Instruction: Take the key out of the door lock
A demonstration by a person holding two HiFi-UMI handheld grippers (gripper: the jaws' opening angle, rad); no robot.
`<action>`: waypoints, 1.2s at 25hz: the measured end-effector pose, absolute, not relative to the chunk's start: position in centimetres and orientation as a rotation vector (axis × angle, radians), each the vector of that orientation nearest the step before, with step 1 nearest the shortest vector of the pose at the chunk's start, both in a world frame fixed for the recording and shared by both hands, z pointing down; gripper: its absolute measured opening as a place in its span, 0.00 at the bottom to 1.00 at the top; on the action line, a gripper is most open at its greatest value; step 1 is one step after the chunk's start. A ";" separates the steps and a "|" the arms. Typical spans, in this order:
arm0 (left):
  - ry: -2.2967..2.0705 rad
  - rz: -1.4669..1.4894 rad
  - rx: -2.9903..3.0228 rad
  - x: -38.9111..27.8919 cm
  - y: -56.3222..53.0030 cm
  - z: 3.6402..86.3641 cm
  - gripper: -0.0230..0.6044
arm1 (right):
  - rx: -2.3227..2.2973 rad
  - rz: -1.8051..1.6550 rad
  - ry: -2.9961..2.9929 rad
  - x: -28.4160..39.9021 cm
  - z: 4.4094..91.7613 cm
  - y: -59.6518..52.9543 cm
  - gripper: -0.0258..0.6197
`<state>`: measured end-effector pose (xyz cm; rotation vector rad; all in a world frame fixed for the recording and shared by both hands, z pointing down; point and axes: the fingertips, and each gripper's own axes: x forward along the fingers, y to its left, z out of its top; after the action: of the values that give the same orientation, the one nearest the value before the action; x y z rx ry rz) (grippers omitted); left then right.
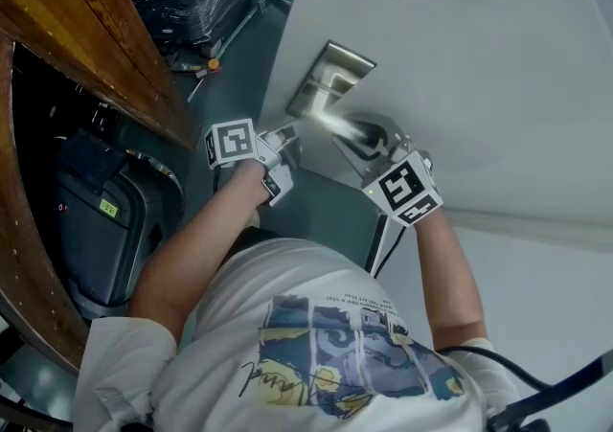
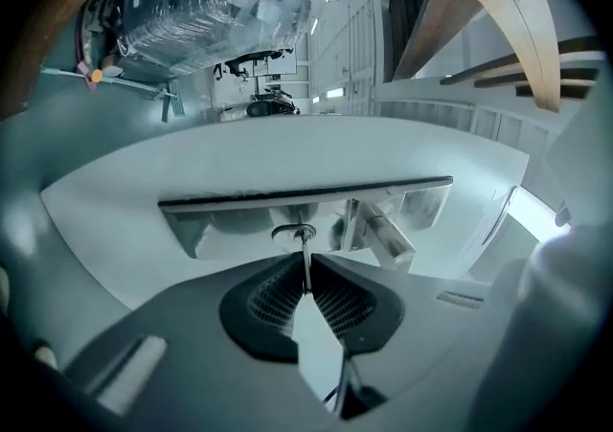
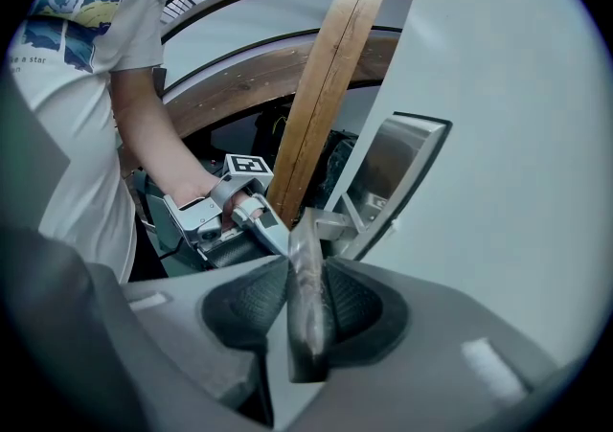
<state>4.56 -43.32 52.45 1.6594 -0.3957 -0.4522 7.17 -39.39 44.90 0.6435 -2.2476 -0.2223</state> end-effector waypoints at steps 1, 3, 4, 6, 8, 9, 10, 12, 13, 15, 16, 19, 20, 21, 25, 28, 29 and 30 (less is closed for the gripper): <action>-0.397 -0.453 1.647 4.5 -43.3 52.5 0.08 | 0.646 -0.223 -2.246 7.2 44.9 -39.4 0.23; -0.403 -0.448 1.629 4.5 -43.3 52.5 0.08 | 0.649 -0.225 -2.244 7.2 44.9 -39.4 0.23; -0.409 -0.444 1.624 4.5 -43.3 52.5 0.08 | 0.649 -0.226 -2.244 7.2 44.9 -39.5 0.23; -0.419 -0.438 1.618 4.4 -43.3 52.4 0.07 | 0.645 -0.227 -2.245 7.2 44.9 -39.4 0.23; -0.425 -0.436 1.609 4.4 -43.2 52.4 0.07 | 0.640 -0.228 -2.248 7.1 44.8 -39.4 0.23; -0.427 -0.436 1.602 4.3 -43.2 52.4 0.07 | 0.637 -0.230 -2.247 7.1 44.8 -39.4 0.23; -0.428 -0.435 1.594 4.3 -43.1 52.4 0.07 | 0.635 -0.232 -2.247 7.1 44.8 -39.4 0.23; -0.430 -0.428 1.583 4.2 -42.8 52.3 0.07 | 0.634 -0.235 -2.247 7.0 44.8 -39.4 0.23; -0.432 -0.423 1.581 4.1 -42.5 52.3 0.07 | 0.633 -0.235 -2.249 7.1 44.8 -39.4 0.23; -0.436 -0.414 1.584 3.9 -41.7 52.3 0.07 | 0.630 -0.236 -2.252 7.1 44.8 -39.4 0.23; -0.436 -0.412 1.585 3.8 -41.4 52.3 0.07 | 0.630 -0.236 -2.254 7.2 44.7 -39.4 0.23; -0.445 -0.413 1.582 3.5 -40.8 52.2 0.07 | 0.629 -0.233 -2.263 7.3 44.5 -39.8 0.23; -0.451 -0.415 1.581 3.3 -40.7 52.1 0.07 | 0.624 -0.232 -2.265 7.3 44.5 -40.1 0.23; -0.458 -0.416 1.582 3.1 -40.5 52.2 0.07 | 0.619 -0.231 -2.265 7.3 44.5 -40.2 0.23; -0.480 -0.411 1.596 2.1 -38.9 52.7 0.07 | 0.609 -0.236 -2.274 7.1 45.0 -39.6 0.23; -0.494 -0.413 1.605 1.7 -38.2 52.6 0.07 | 0.601 -0.240 -2.282 7.1 45.1 -39.5 0.23; -0.498 -0.413 1.608 1.6 -38.0 52.5 0.07 | 0.600 -0.240 -2.285 7.1 45.0 -39.5 0.23; -0.503 -0.412 1.612 1.6 -37.9 52.3 0.07 | 0.601 -0.237 -2.291 7.1 45.0 -39.5 0.23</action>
<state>1.57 -37.89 52.34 1.6118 -0.5026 -0.4124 7.07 -39.49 44.99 0.6014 -2.2907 -0.2371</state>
